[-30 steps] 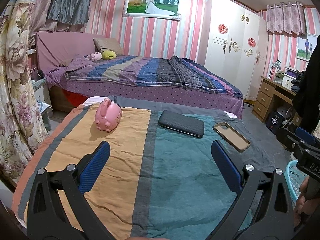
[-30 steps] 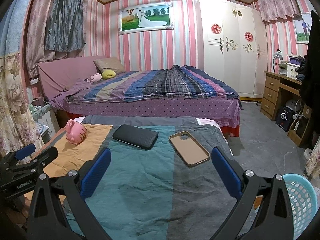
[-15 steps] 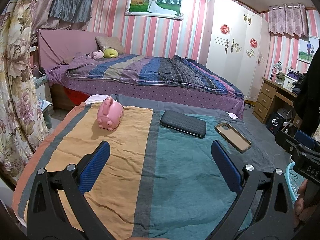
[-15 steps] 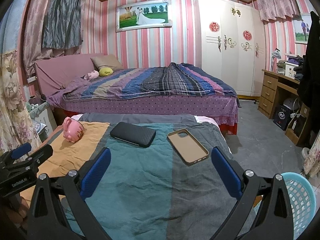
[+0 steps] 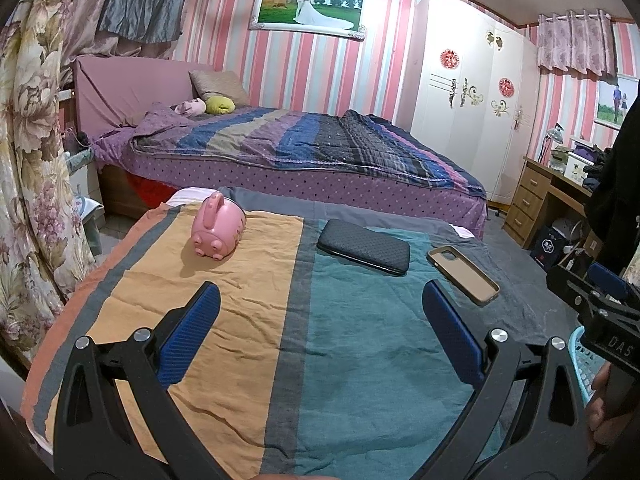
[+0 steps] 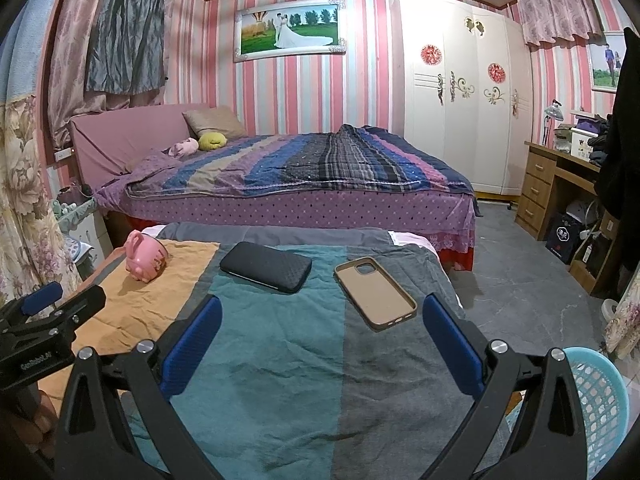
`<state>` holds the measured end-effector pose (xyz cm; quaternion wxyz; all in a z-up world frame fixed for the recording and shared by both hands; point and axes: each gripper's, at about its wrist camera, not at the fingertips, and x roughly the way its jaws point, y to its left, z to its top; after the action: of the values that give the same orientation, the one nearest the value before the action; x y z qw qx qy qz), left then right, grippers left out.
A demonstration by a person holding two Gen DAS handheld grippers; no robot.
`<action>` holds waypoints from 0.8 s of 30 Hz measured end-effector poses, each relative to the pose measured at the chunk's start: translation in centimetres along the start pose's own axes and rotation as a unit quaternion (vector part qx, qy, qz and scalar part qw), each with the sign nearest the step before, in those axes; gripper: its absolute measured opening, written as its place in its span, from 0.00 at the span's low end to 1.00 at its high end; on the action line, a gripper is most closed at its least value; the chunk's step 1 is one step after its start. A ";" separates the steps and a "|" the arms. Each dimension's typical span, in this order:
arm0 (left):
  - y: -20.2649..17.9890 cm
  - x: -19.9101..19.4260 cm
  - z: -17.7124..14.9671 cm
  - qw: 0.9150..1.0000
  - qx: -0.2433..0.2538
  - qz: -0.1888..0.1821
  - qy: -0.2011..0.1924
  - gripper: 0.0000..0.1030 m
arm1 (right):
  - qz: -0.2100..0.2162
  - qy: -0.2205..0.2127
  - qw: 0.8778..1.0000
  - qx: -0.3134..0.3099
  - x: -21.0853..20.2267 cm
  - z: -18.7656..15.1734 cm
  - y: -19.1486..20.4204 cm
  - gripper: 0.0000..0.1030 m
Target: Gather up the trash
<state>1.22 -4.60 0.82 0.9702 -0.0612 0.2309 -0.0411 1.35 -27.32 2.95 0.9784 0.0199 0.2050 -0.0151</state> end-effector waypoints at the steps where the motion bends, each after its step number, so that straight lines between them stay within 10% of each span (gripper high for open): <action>1: 0.0 0.0 -0.1 1.000 0.000 0.000 0.000 0.95 | 0.000 0.000 1.000 0.000 0.0 0.0 0.0 0.95; 24: 0.1 -0.2 -0.4 1.000 -0.005 0.006 0.002 0.95 | -0.009 0.000 1.000 0.000 -0.1 0.3 -0.1 0.95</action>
<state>0.89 -4.55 0.52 0.9695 -0.0650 0.2339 -0.0340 1.37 -27.47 3.22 0.9782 0.0182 0.2053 -0.0235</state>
